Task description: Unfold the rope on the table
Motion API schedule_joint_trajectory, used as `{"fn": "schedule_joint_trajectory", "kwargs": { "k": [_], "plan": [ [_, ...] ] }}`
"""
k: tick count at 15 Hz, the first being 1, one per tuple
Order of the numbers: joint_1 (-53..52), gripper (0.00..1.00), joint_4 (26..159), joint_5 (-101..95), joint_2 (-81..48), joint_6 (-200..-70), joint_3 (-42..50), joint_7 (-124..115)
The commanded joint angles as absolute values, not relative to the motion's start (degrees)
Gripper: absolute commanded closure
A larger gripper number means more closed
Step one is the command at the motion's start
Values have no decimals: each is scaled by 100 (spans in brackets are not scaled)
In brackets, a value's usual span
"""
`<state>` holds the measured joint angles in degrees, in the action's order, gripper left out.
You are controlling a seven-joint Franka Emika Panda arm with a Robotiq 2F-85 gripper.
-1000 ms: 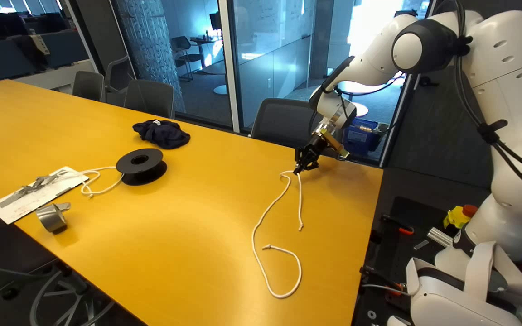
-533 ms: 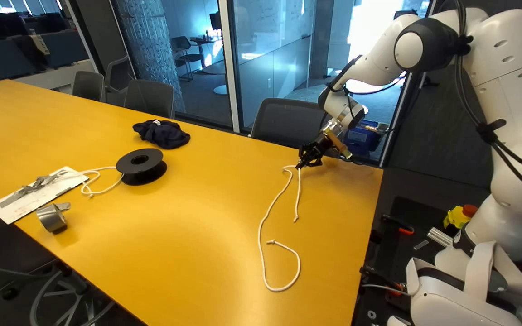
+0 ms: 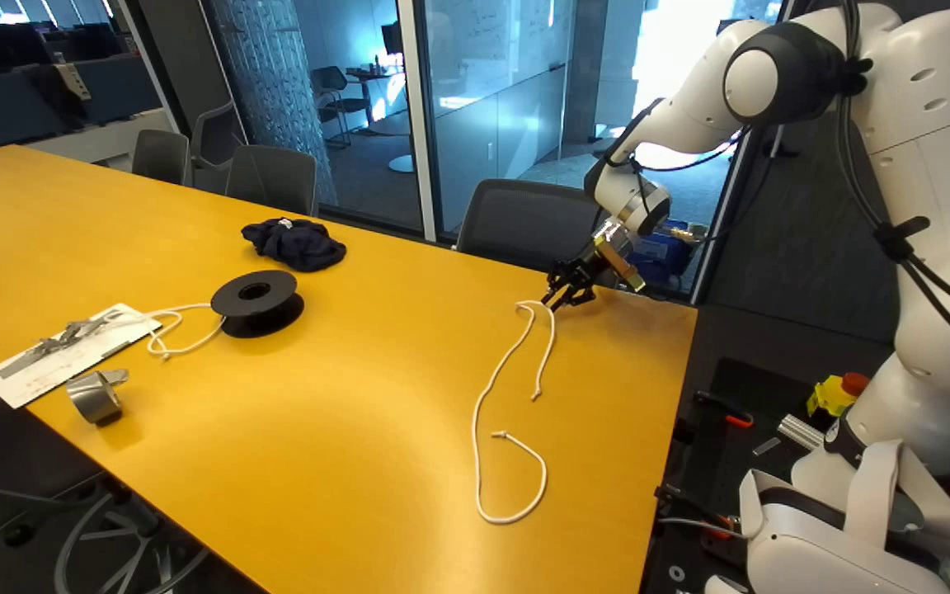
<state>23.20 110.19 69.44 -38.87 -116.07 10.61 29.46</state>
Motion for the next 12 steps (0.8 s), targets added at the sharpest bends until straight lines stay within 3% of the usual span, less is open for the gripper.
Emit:
{"fn": "schedule_joint_trajectory", "kwargs": {
  "k": [1,6,12],
  "plan": [
    [2103,41,11468,7195,-3450,-12330,1133,3160],
    [1945,3,11721,7320,-3176,-13152,1094,3225],
    [1459,0,12014,6960,-2751,-13900,995,2954]
  ]
}}
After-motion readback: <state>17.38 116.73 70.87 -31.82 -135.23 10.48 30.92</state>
